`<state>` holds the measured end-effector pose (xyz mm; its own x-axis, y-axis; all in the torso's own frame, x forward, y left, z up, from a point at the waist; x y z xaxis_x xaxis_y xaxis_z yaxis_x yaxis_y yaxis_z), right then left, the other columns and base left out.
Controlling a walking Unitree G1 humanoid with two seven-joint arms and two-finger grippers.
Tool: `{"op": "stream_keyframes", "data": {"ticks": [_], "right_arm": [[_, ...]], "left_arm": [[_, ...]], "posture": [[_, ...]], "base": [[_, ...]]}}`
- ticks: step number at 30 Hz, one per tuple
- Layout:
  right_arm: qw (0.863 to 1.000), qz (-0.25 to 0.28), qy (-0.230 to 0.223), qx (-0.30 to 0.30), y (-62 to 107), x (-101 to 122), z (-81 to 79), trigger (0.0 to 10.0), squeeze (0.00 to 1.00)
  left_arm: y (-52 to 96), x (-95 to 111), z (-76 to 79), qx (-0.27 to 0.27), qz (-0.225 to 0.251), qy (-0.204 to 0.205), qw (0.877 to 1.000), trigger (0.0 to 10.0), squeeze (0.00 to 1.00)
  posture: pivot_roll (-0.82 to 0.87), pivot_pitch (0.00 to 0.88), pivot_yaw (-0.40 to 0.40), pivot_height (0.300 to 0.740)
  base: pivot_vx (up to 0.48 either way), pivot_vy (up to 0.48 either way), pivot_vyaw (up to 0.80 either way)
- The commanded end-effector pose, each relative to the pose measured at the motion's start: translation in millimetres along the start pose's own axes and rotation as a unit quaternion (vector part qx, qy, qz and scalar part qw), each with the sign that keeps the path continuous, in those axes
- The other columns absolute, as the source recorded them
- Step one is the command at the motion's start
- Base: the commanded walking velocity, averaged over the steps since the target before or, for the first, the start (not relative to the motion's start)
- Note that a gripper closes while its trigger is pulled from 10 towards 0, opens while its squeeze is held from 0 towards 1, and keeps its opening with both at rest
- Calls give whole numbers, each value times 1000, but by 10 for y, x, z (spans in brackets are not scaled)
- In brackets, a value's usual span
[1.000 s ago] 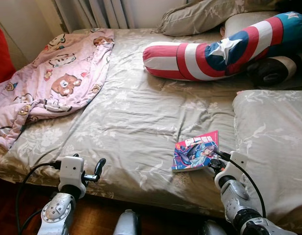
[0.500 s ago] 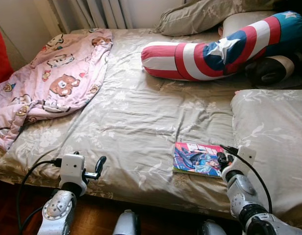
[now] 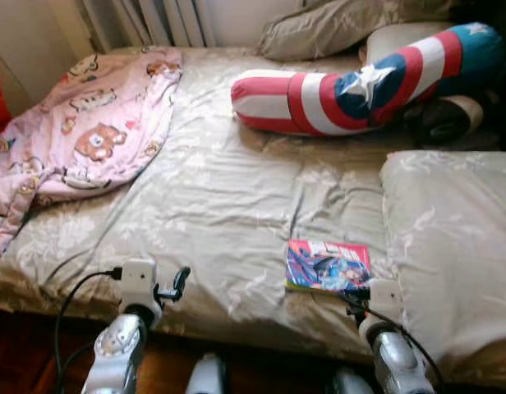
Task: Clean up the room
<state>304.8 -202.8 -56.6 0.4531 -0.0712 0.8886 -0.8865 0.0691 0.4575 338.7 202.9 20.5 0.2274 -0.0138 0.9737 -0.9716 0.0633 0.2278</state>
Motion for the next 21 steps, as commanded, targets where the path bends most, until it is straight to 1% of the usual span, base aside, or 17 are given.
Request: {"op": "stream_keyframes", "data": {"ticks": [1, 2, 3, 4, 6, 8, 11, 12, 13, 15, 17, 18, 19, 21], "right_arm": [[1000, -5, -7, -4, 19, -43, 21, 10000, 0], [1000, -17, -6, -6, 37, -106, 26, 10000, 0], [1000, -17, -6, -6, 37, -106, 26, 10000, 0], [1000, -29, -3, -5, 58, -176, 14, 10000, 0], [999, -43, 7, -3, 74, -241, -3, 10000, 0], [998, -50, 20, -8, 74, -259, 5, 10000, 0], [999, -51, 5, -16, 50, -228, 10, 10000, 0], [999, -52, 5, -12, 41, -222, -14, 10000, 0], [998, -66, 10, 3, 29, -249, -89, 10000, 0], [997, -76, 14, 10, 28, -274, -120, 10000, 0], [996, -86, 13, 16, 45, -326, -143, 10000, 0], [994, -102, 16, 25, 80, -414, -170, 10000, 0], [993, -114, 19, 25, 108, -480, -163, 10000, 0], [992, -123, 15, 20, 129, -527, -144, 10000, 0]], "left_arm": [[-24, -82, 13, -1, -14, 9, 1000, 10000, 0], [-39, -150, 37, -4, -27, 11, 1000, 10000, 0], [-39, -150, 37, -4, -27, 11, 1000, 10000, 0], [-45, -264, 37, 4, -51, 40, 998, 10000, 0], [-41, -372, 43, 8, -74, 55, 996, 10000, 0], [-26, -473, 58, 9, -95, 64, 993, 10000, 0], [5, -610, 101, 5, -122, 59, 991, 10000, 0], [26, -672, 120, 3, -134, 57, 989, 10000, 0], [85, -825, 158, 2, -166, 55, 985, 10000, 0], [109, -886, 173, 3, -179, 55, 982, 10000, 0], [148, -969, 193, 3, -197, 54, 979, 10000, 0], [225, -1100, 214, 3, -226, 47, 973, 10000, 0], [271, -1173, 217, 7, -242, 43, 969, 10000, 0], [293, -1204, 195, 16, -249, 45, 967, 10000, 0]], "posture": [[77, 28, 59, 716], [74, 25, 55, 726], [74, 25, 55, 726], [67, 15, 45, 736], [61, 8, 38, 740], [66, 0, 29, 740], [60, 0, 14, 740], [59, 0, 11, 740], [54, 0, 0, 740], [47, 0, -2, 740], [39, 0, -7, 740], [43, 0, -10, 740], [56, 0, -14, 740], [69, 0, -18, 740]], "base": [[0, 0, 0], [0, 0, 0], [0, 0, 0], [0, 0, 0], [0, 0, 0], [0, 0, 0], [0, 0, 0], [0, 0, 0], [0, 0, 0], [0, 0, 0], [0, 0, 0], [0, 0, 0], [0, 0, 0], [0, 0, 0]]}}
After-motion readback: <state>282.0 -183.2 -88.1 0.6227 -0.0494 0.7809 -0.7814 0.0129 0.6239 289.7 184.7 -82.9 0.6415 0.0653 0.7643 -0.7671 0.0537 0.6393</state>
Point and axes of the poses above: a point about 5 cm out from each wrist's last joint towards the gripper, its own y axis pointing back from the gripper into the wrist, its own x axis along the axis of the wrist's last joint, z = x × y, the point moved 6 cm from there along -y, pointing out of the wrist towards the gripper, and after that the axes turned 1 degree about y, right-handed, at the moved point
